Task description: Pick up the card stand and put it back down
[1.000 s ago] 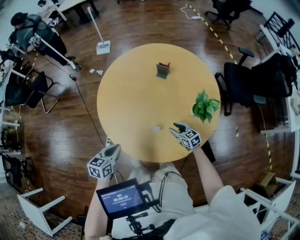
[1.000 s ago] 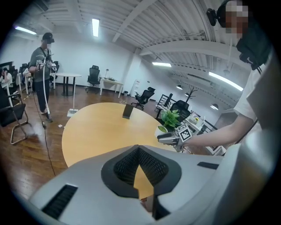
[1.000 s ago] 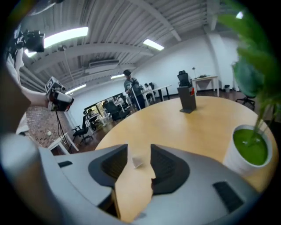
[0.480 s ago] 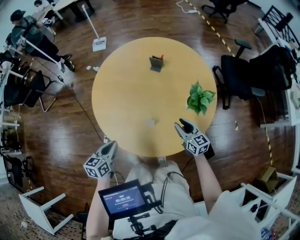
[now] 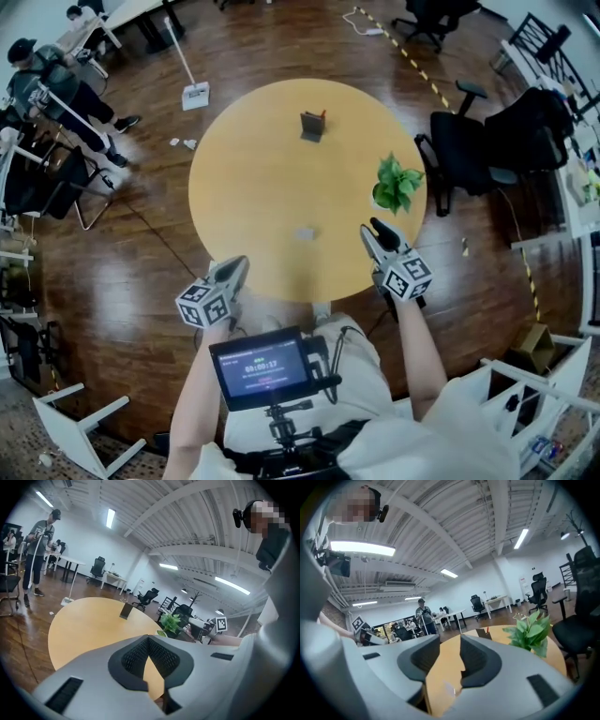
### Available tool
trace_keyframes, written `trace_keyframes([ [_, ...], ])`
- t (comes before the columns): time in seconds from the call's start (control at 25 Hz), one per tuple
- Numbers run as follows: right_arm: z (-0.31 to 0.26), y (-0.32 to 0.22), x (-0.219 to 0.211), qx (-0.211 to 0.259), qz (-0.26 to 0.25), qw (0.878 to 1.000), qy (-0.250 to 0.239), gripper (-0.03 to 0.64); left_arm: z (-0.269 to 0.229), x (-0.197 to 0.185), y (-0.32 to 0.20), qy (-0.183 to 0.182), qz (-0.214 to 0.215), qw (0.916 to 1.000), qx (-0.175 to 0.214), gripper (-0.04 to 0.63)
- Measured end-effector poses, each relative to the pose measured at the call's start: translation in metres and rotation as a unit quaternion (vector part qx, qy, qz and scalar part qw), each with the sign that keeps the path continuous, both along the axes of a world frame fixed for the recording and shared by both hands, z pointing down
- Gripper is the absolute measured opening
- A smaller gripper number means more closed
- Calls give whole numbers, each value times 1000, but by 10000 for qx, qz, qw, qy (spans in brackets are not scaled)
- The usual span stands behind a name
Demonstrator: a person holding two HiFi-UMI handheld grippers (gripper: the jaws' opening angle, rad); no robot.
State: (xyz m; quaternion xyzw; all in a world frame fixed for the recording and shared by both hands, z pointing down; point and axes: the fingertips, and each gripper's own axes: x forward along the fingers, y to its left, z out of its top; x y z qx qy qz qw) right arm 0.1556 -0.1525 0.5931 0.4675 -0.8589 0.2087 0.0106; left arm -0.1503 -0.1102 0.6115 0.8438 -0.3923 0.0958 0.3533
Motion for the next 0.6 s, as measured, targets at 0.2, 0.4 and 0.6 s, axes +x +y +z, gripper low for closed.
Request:
trace_keyframes([
  [0.2,-36,22,-10,114,464,9987,174,129,-30,-18,5,230,265,9990,271,-5],
  [0.4,-62,41,-28,280,823,9950,484,94,-49,-40,21,331,620,9967,408,-5],
  [0.6,-78,69,-59,273,962,9924,716,87,-61,-69,33,462,892,9939,448,-5],
])
